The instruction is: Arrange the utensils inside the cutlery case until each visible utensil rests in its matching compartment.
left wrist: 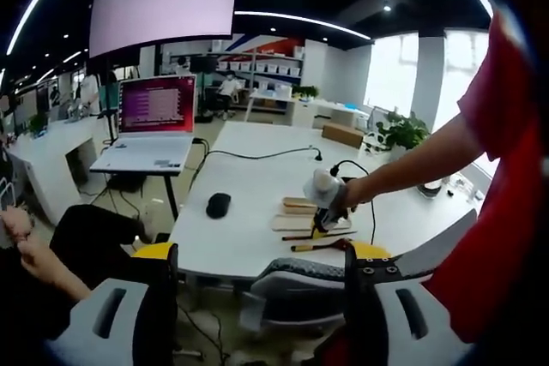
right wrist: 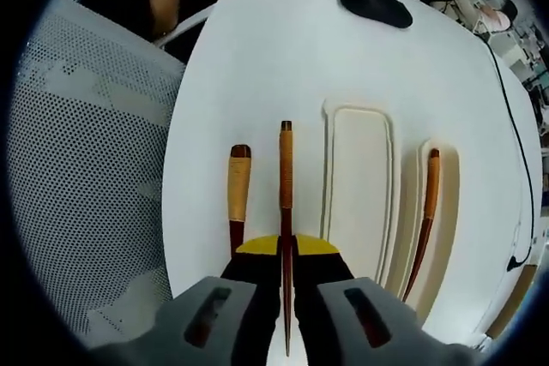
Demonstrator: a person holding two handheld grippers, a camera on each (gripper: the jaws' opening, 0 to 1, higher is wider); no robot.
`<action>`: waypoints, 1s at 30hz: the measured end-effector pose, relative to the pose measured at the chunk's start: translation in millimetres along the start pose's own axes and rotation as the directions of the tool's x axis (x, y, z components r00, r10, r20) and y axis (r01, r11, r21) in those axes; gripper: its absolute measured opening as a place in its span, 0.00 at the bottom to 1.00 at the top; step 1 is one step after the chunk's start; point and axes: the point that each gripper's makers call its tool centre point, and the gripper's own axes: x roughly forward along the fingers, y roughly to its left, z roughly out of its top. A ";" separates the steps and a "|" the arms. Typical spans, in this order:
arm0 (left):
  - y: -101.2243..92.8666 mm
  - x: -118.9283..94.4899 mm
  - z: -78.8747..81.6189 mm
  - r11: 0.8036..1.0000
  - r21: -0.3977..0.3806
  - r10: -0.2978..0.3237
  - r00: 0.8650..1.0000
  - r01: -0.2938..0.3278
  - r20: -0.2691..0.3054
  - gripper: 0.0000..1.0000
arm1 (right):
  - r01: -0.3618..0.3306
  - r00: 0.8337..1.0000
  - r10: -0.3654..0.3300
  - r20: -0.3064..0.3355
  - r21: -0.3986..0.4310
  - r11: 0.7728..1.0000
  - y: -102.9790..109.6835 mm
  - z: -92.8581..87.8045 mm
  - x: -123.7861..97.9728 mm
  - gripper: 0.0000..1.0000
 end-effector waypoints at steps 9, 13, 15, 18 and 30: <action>-8.4 -1.6 5.4 0.999 0.033 -0.027 1.000 0.027 -0.011 0.81 | -0.006 1.000 0.006 -0.017 -0.013 1.000 4.5 1.7 -1.3 0.00; -14.1 -2.5 12.0 0.998 0.058 -0.036 0.999 0.036 -0.008 0.81 | 0.004 1.000 -0.004 -0.008 -0.024 1.000 4.9 1.4 -2.3 0.00; -14.6 -3.4 14.6 0.997 0.064 -0.033 0.999 0.033 0.004 0.81 | 0.015 1.000 -0.015 0.007 -0.021 1.000 4.7 1.0 -2.3 0.00; -14.9 1.8 14.7 0.998 0.055 -0.037 0.999 0.037 -0.006 0.81 | 0.028 0.999 -0.028 0.031 -0.001 1.000 2.7 0.9 -1.1 0.01; -28.0 16.8 88.5 0.987 0.108 -0.131 0.985 0.119 0.109 0.89 | 0.035 0.999 -0.034 0.020 -0.002 0.999 7.7 3.1 -2.7 0.01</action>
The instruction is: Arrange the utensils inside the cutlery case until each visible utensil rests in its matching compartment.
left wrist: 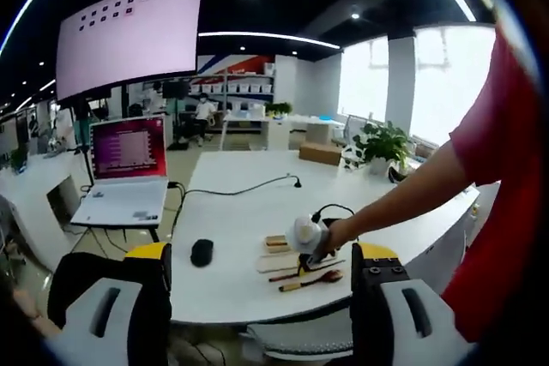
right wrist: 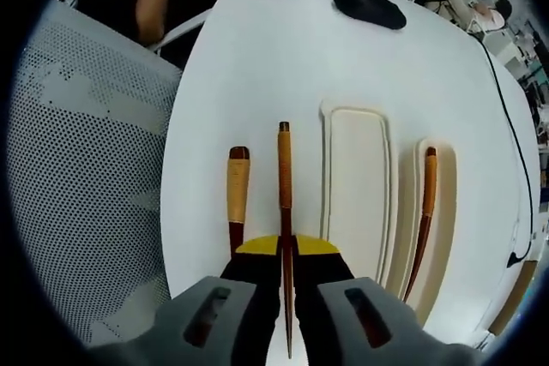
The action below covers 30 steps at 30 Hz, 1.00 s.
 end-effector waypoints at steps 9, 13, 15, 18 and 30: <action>-15.1 0.8 -31.1 0.997 -0.070 -0.027 1.000 0.027 0.003 0.91 | 0.019 1.000 -0.018 -0.020 0.071 0.997 0.6 0.4 -1.6 0.02; -15.6 -1.5 -45.8 0.996 -0.088 -0.003 1.000 0.001 -0.025 0.90 | 0.019 1.000 -0.019 -0.011 0.067 0.998 0.7 0.4 -2.4 0.02; -18.7 -3.2 -47.4 0.995 -0.096 -0.010 1.000 0.008 -0.022 0.90 | 0.014 1.000 -0.014 -0.004 0.054 0.998 0.2 0.6 -2.6 0.02; -18.0 -5.5 -50.0 0.996 -0.084 -0.007 0.999 0.005 -0.032 0.90 | 0.008 1.000 -0.008 0.009 0.024 1.000 0.7 1.0 -3.0 0.01; -12.8 -14.8 -65.1 0.993 -0.121 0.013 0.999 -0.019 -0.047 0.88 | 0.092 0.995 -0.091 0.050 -0.021 0.996 -2.9 7.9 -21.4 0.01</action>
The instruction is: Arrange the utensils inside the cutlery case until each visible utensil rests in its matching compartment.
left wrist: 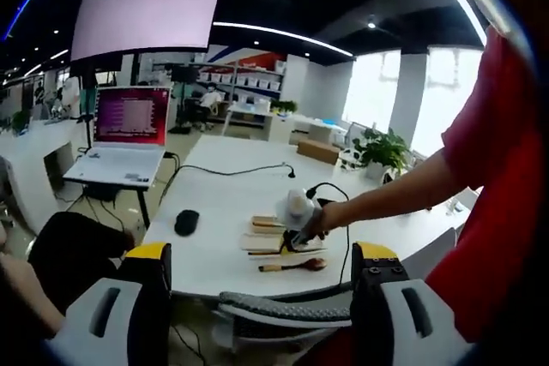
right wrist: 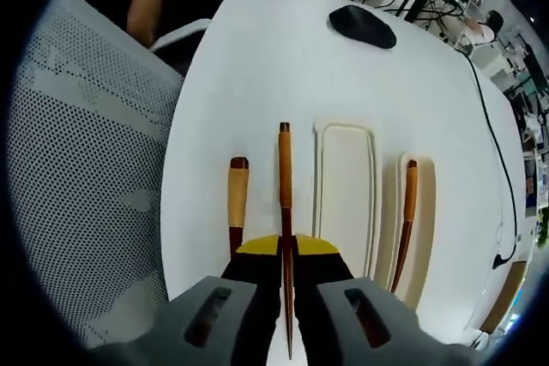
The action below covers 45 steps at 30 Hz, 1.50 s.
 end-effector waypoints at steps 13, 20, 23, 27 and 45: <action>12.6 -4.1 -1.6 0.999 -0.001 0.034 0.999 -0.034 -0.006 0.87 | -0.018 1.000 0.017 0.013 0.011 1.000 1.8 -9.5 -12.0 0.01; 13.5 -3.3 -6.8 0.999 -0.015 0.040 0.999 -0.040 -0.014 0.86 | 0.036 0.999 -0.037 -0.004 -0.088 0.995 4.2 -1.0 -33.7 0.01; 12.7 -3.0 -5.7 0.999 0.001 0.041 0.999 -0.041 -0.016 0.86 | 0.042 0.999 -0.044 -0.013 -0.102 0.994 4.3 -2.8 -30.5 0.01; 12.9 -3.1 -4.5 0.999 -0.003 0.041 0.999 -0.041 -0.004 0.85 | 0.041 0.999 -0.041 -0.001 -0.073 0.996 8.8 -2.2 -32.4 0.01; 13.5 -2.7 -15.8 0.999 0.001 0.045 0.998 -0.045 -0.034 0.84 | 0.073 0.997 -0.072 0.029 -0.037 0.997 -1.1 -9.1 -52.0 0.01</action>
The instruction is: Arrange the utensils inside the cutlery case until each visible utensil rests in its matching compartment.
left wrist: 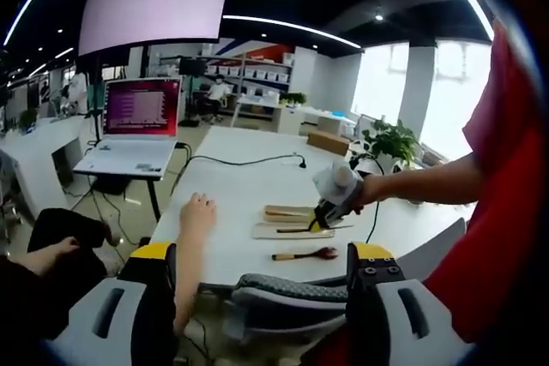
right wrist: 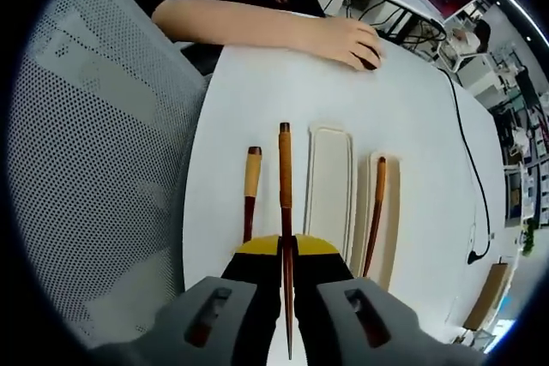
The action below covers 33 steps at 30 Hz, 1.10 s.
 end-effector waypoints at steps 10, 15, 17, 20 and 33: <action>-1.3 -0.1 -1.2 1.000 -0.004 -0.001 1.000 0.001 0.002 0.83 | 0.011 1.000 -0.011 0.005 -0.007 1.000 -5.8 0.3 -6.6 0.01; -2.1 -0.7 -1.5 1.000 0.000 -0.005 1.000 0.005 -0.003 0.83 | 0.012 1.000 -0.013 -0.008 -0.047 0.999 -8.7 1.5 -12.7 0.01; -2.4 -1.1 -0.3 1.000 0.007 -0.007 1.000 0.007 -0.003 0.83 | 0.015 1.000 -0.015 -0.012 -0.054 0.998 -10.5 1.1 -13.9 0.01; -1.3 -1.7 0.8 1.000 0.008 -0.005 1.000 0.005 -0.002 0.83 | 0.018 1.000 -0.018 0.000 -0.047 0.999 -13.6 5.0 -18.6 0.01; -4.2 -1.0 -2.7 1.000 0.008 -0.003 1.000 0.003 -0.008 0.83 | 0.018 1.000 -0.018 0.011 -0.016 1.000 -14.5 0.4 -22.7 0.01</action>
